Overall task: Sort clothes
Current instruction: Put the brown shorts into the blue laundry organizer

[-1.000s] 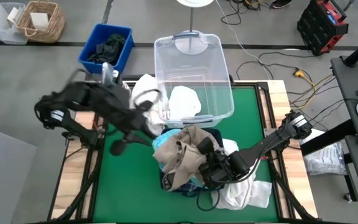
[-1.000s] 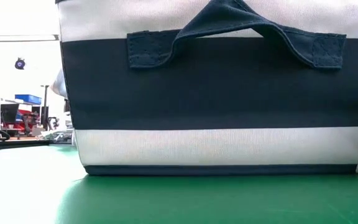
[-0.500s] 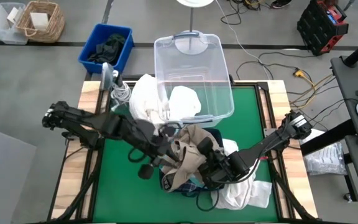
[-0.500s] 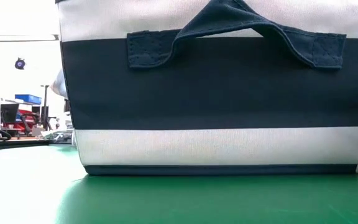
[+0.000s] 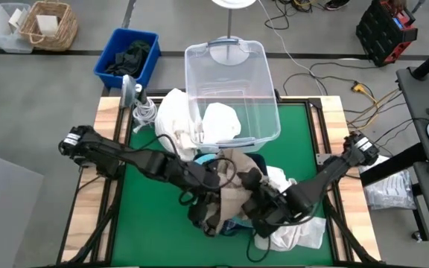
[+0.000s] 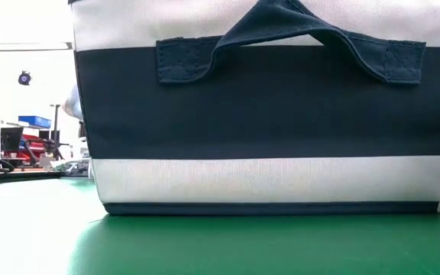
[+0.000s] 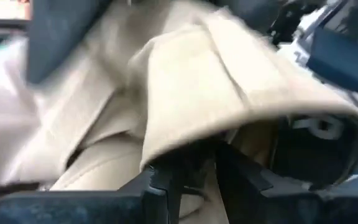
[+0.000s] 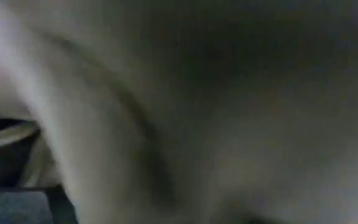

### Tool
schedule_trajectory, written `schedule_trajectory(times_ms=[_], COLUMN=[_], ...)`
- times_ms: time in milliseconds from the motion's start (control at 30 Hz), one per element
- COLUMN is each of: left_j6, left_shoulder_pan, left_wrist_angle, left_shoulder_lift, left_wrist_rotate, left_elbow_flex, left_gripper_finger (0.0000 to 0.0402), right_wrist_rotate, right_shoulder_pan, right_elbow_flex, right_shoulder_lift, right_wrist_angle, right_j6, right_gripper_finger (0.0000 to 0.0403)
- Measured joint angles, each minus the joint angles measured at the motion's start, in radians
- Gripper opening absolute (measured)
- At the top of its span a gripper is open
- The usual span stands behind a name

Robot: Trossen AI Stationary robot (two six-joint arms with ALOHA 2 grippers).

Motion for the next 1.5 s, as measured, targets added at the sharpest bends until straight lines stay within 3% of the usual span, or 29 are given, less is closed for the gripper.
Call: schedule_trajectory(times_ms=[133, 367, 533, 667, 967, 1167, 1300, 1500], left_j6=[0.001, 0.001, -0.034, -0.043, -0.053, -0.053, -0.054, -0.082], left_shoulder_pan=[0.0, 0.002, 0.002, 0.002, 0.002, 0.002, 0.002, 0.002], left_wrist_angle=[-0.026, -0.086, -0.111, -0.117, -0.123, -0.127, -0.139, -0.172], left_shoulder_lift=[0.015, 0.017, 0.018, 0.018, 0.019, 0.019, 0.019, 0.019], left_wrist_rotate=[-0.009, -0.034, -0.084, -0.104, -0.11, -0.111, -0.111, -0.111], left_elbow_flex=[-0.001, -0.001, -0.001, -0.001, -0.001, -0.002, -0.002, -0.002], left_gripper_finger=[0.0077, 0.0076, 0.0076, 0.0076, 0.0076, 0.0076, 0.0076, 0.0076], right_wrist_rotate=[0.04, 0.047, -0.072, -0.113, 0.271, 0.291, 0.342, 0.099], right_shoulder_pan=[0.018, 0.047, 0.045, 0.047, 0.158, 0.155, 0.166, 0.177], right_elbow_flex=[0.104, 0.308, 0.407, 0.365, 0.09, -0.047, -0.049, -0.031], right_shoulder_lift=[-0.004, -0.005, -0.005, -0.007, -0.016, -0.015, -0.041, -0.172], right_wrist_angle=[-0.105, -0.27, -0.272, -0.228, -0.107, 0.142, 0.14, 0.065], right_j6=[0.083, 0.435, 0.797, 1.014, 1.501, 1.571, 1.568, 1.49], right_gripper_finger=[0.0249, 0.0235, 0.0217, 0.0195, 0.0118, 0.005, 0.0015, 0.0013])
